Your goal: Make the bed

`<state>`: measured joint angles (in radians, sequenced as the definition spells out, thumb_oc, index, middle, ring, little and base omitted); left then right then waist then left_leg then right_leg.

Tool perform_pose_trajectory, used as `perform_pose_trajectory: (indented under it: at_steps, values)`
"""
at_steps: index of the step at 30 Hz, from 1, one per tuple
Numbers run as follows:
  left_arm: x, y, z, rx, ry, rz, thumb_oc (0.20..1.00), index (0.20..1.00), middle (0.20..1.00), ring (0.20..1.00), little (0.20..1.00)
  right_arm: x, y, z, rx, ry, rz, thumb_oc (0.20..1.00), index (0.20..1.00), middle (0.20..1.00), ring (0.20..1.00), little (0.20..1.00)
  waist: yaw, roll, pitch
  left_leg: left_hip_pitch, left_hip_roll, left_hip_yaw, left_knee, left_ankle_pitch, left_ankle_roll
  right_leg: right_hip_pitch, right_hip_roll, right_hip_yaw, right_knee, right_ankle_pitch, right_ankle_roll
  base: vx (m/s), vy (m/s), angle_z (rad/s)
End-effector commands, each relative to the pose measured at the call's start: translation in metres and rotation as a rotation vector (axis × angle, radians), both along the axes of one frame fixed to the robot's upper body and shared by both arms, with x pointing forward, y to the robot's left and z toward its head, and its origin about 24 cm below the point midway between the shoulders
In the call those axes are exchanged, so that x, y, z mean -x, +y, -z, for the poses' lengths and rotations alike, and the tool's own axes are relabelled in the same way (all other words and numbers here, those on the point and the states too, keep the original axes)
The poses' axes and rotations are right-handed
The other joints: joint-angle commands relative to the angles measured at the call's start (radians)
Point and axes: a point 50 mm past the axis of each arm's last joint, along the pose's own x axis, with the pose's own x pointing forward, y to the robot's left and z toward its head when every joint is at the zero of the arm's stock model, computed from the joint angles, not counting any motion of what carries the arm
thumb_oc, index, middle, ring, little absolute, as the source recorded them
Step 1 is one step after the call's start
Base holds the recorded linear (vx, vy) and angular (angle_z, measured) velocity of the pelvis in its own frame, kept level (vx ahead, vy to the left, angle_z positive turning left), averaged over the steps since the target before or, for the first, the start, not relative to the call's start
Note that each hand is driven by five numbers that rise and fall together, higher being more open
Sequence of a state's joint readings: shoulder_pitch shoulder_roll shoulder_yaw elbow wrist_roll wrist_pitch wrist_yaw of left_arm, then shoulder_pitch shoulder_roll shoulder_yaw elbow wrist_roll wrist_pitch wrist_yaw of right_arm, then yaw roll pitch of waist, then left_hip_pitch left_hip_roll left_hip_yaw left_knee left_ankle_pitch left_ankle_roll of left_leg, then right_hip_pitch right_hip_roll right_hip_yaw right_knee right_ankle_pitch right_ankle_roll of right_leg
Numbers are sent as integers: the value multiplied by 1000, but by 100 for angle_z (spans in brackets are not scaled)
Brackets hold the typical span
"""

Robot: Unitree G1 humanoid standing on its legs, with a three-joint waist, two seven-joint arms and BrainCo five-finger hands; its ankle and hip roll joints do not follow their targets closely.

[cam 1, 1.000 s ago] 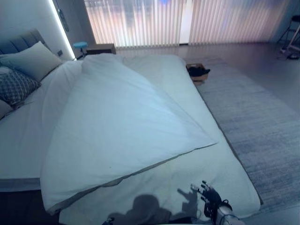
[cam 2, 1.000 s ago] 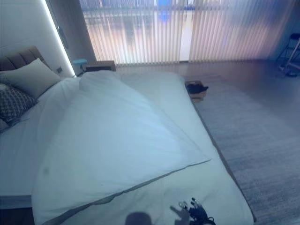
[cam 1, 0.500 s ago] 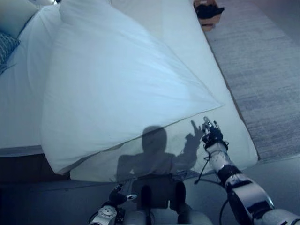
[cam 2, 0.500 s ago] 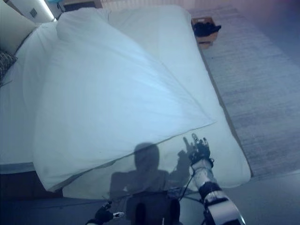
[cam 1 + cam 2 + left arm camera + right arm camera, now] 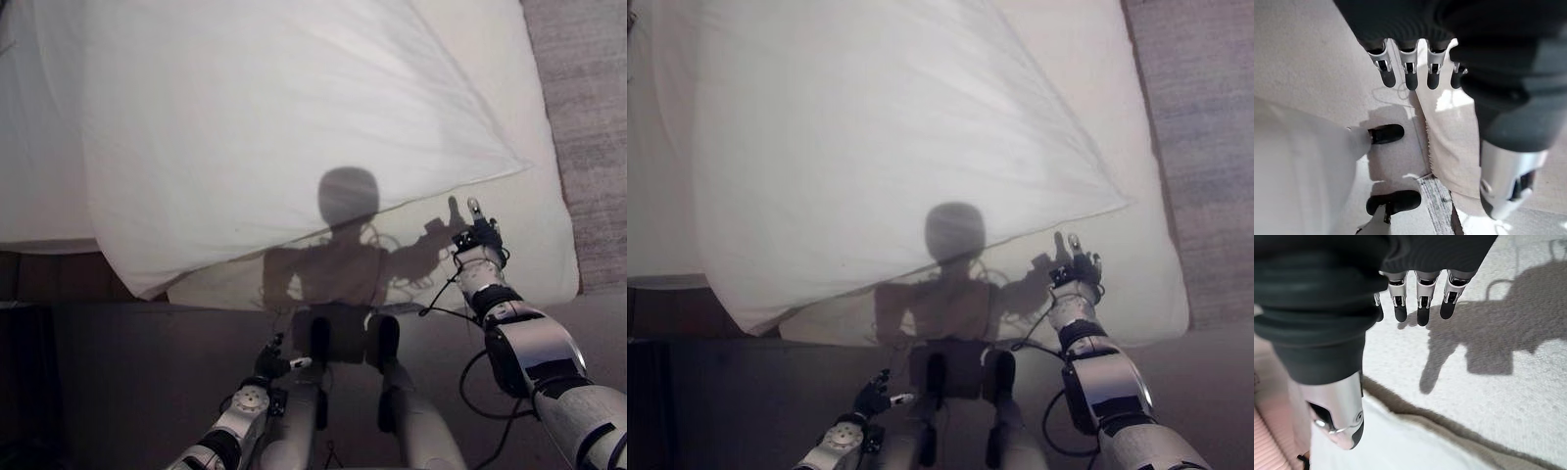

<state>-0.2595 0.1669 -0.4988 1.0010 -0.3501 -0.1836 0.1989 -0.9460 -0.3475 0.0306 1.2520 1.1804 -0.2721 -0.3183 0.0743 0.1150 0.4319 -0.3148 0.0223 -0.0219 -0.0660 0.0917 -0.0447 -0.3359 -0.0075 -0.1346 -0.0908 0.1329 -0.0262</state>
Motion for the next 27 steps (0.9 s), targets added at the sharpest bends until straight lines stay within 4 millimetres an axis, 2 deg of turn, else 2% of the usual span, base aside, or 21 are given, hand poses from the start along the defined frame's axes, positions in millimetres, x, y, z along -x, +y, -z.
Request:
perform_pose_trajectory:
  at_steps: [1, 4, 5, 6, 7, 8, 9, 11, 12, 17, 22, 27]
  values:
    - [-10, -12, -7, 19, -40, 10, 1000, 1000, 1000, 1000, 1000, -12, -8, -47, 23, -157, 54, 1000, 1000, 1000, 1000, 1000, 20, -36, 26, -32, -53, -19, -11, 29, 21, -37, -56, 15, 119, -61, 113, -3, -11, 6]
    - [-11, -11, -8, 22, -43, 5, 1000, 1000, 1000, 1000, 1000, -14, -4, -55, 43, -188, 39, 1000, 1000, 1000, 1000, 1000, 18, -40, 32, -41, -52, -20, -11, 33, 20, -46, -56, 13, 123, -60, 113, -2, -16, 5]
    - [-12, -10, -9, 22, -50, -7, 1000, 1000, 1000, 1000, 1000, -18, 9, -74, 73, -290, -7, 1000, 1000, 1000, 1000, 1000, 13, -48, 44, -53, -51, -19, -10, 37, 18, -55, -55, 12, 126, -58, 114, 0, 0, 0]
    - [-13, -9, -10, 20, -53, -13, 1000, 1000, 1000, 1000, 1000, -18, 14, -82, 98, -335, -16, 1000, 1000, 1000, 1000, 1000, 7, -52, 49, -57, -50, -19, -10, 39, 16, -58, -55, 11, 126, -57, 114, 0, 0, 0]
    - [-13, -9, -9, 20, -53, -14, 1000, 1000, 1000, 1000, 1000, -18, 15, -82, 99, -334, -15, 1000, 1000, 1000, 1000, 1000, 6, -52, 48, -57, -50, -19, -10, 40, 16, -58, -55, 11, 126, -57, 114, 0, 0, 0]
    - [-12, -6, -9, 14, -52, -35, 1000, 1000, 1000, 1000, 1000, -15, 32, -98, 145, -440, -49, 1000, 1000, 1000, 1000, 1000, -5, -63, 57, -60, -49, -20, -11, 42, 13, -61, -54, 9, 124, -55, 115, 0, 0, 0]
    - [-12, -6, -9, 14, -51, -35, 1000, 1000, 1000, 1000, 1000, -15, 32, -98, 145, -439, -49, 1000, 1000, 1000, 1000, 1000, -5, -63, 56, -60, -49, -20, -11, 42, 13, -61, -54, 9, 124, -55, 115, 0, 0, 0]
    - [-11, -2, -8, -2, -54, -61, 1000, 1000, 1000, 1000, 1000, -4, 53, -112, 191, -568, -85, 1000, 1000, 1000, 1000, 1000, -20, -78, 67, -62, -48, -18, -12, 44, 11, -61, -53, 8, 122, -52, 116, -1, -2, -2]
    - [-9, 1, -7, -18, -50, -79, 1000, 1000, 1000, 1000, 1000, 8, 66, -109, 197, -615, -81, 1000, 1000, 1000, 1000, 1000, -32, -87, 72, -60, -48, -19, -10, 42, 12, -59, -53, 7, 123, -54, 117, 0, 0, 0]
    - [-9, 7, -6, -49, -56, -112, 1000, 1000, 1000, 1000, 1000, 23, 77, -97, 210, -633, -74, 1000, 1000, 1000, 1000, 1000, -48, -100, 78, -51, -46, -12, -9, 36, 15, -55, -54, 18, 128, -58, 117, -2, 2, 1]
    - [-11, 9, -10, -37, -83, -128, 1000, 1000, 1000, 1000, 1000, 23, 76, -90, 192, -614, -81, 1000, 1000, 1000, 1000, 1000, -50, -102, 84, -48, -45, -6, -7, 36, 16, -57, -54, 28, 128, -52, 118, 0, 0, 0]
    - [-13, 11, -12, -33, -89, -135, 1000, 1000, 1000, 1000, 1000, 15, 73, -94, 174, -602, -85, 1000, 1000, 1000, 1000, 1000, -45, -103, 86, -52, -45, 0, -9, 38, 15, -64, -53, 33, 120, -43, 119, -6, 2, -2]
